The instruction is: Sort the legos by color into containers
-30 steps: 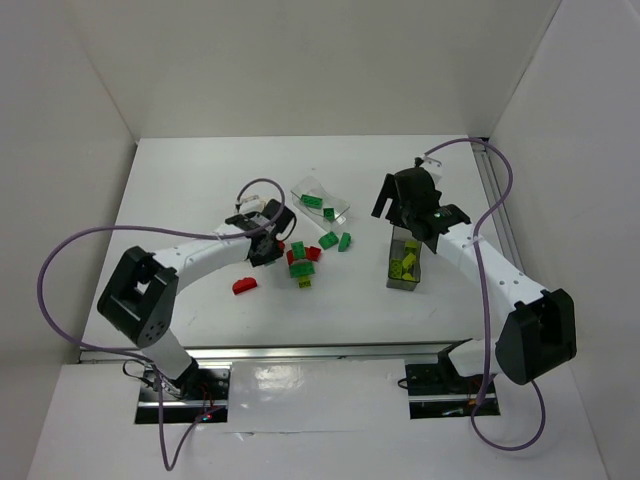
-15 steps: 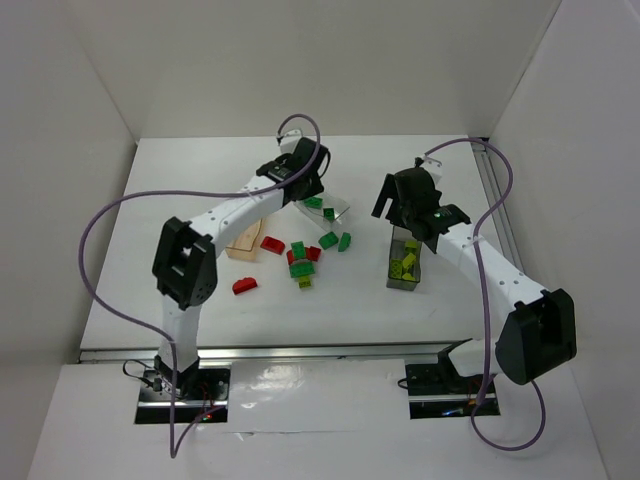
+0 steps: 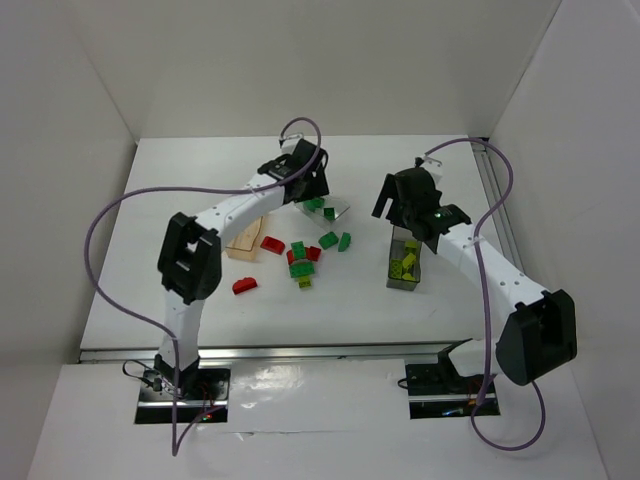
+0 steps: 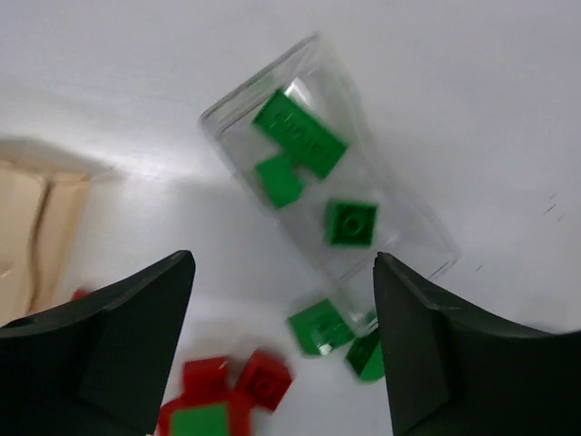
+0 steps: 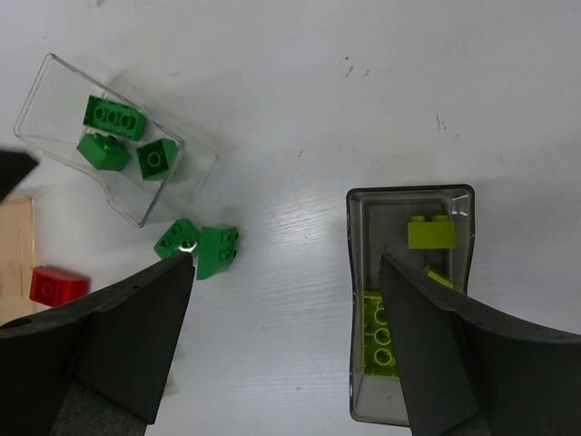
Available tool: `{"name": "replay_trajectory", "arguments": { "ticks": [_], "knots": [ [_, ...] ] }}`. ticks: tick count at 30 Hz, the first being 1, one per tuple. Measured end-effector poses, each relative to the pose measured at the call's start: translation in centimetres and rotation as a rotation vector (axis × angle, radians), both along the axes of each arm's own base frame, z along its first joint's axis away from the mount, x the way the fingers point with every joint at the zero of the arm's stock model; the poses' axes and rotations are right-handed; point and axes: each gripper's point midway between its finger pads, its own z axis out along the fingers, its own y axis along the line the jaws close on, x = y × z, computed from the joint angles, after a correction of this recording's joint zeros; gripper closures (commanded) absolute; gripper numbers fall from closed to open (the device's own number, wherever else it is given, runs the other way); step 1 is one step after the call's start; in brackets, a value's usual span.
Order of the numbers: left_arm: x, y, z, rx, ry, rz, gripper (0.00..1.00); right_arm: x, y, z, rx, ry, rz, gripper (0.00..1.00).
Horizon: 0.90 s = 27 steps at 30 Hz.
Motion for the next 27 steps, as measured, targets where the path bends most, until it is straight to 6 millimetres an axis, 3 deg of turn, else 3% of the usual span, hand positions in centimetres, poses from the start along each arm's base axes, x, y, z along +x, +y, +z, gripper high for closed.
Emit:
{"name": "replay_trajectory", "arguments": {
  "ticks": [3, 6, 8, 9, 13, 16, 20, 24, 27],
  "knots": [
    [-5.2, 2.8, 0.0, 0.057, 0.04, -0.022, 0.19, -0.1, 0.0, 0.3, 0.004, -0.009, 0.0, 0.1],
    [-11.0, 5.6, -0.6, 0.106, 0.084, -0.057, 0.12, -0.2, -0.1, 0.7, 0.008, -0.018, 0.001, 0.1],
    [-14.6, 7.5, -2.0, 0.135, 0.125, -0.073, 0.0, -0.2, 0.0, 0.8, 0.011, -0.02, 0.002, 0.1],
    [-16.6, 8.9, -3.2, 0.16, 0.165, -0.071, 0.0, -0.2, 0.0, 0.7, 0.011, -0.019, 0.004, 0.1],
    [-20.7, 12.5, -7.0, 0.259, 0.292, -0.052, 0.0, -0.5, 0.4, 0.3, 0.013, -0.009, 0.019, 0.1],
    [-22.0, 14.3, -8.3, 0.297, 0.352, -0.028, 0.0, -0.8, 1.0, 0.2, 0.017, -0.005, 0.038, 0.1],
    [-21.1, 15.4, -8.8, 0.291, 0.364, 0.033, 0.0, -1.2, 2.2, 0.0, 0.017, 0.0, 0.072, 0.1],
    [-20.2, 16.2, -10.9, 0.304, 0.423, 0.073, 0.0, -1.3, 2.5, 0.0, 0.016, 0.001, 0.081, 0.1],
    [-19.9, 15.8, -11.5, 0.282, 0.432, 0.07, 0.02, -1.3, 2.6, -0.1, 0.013, 0.001, 0.082, 0.1]
  ]
}}
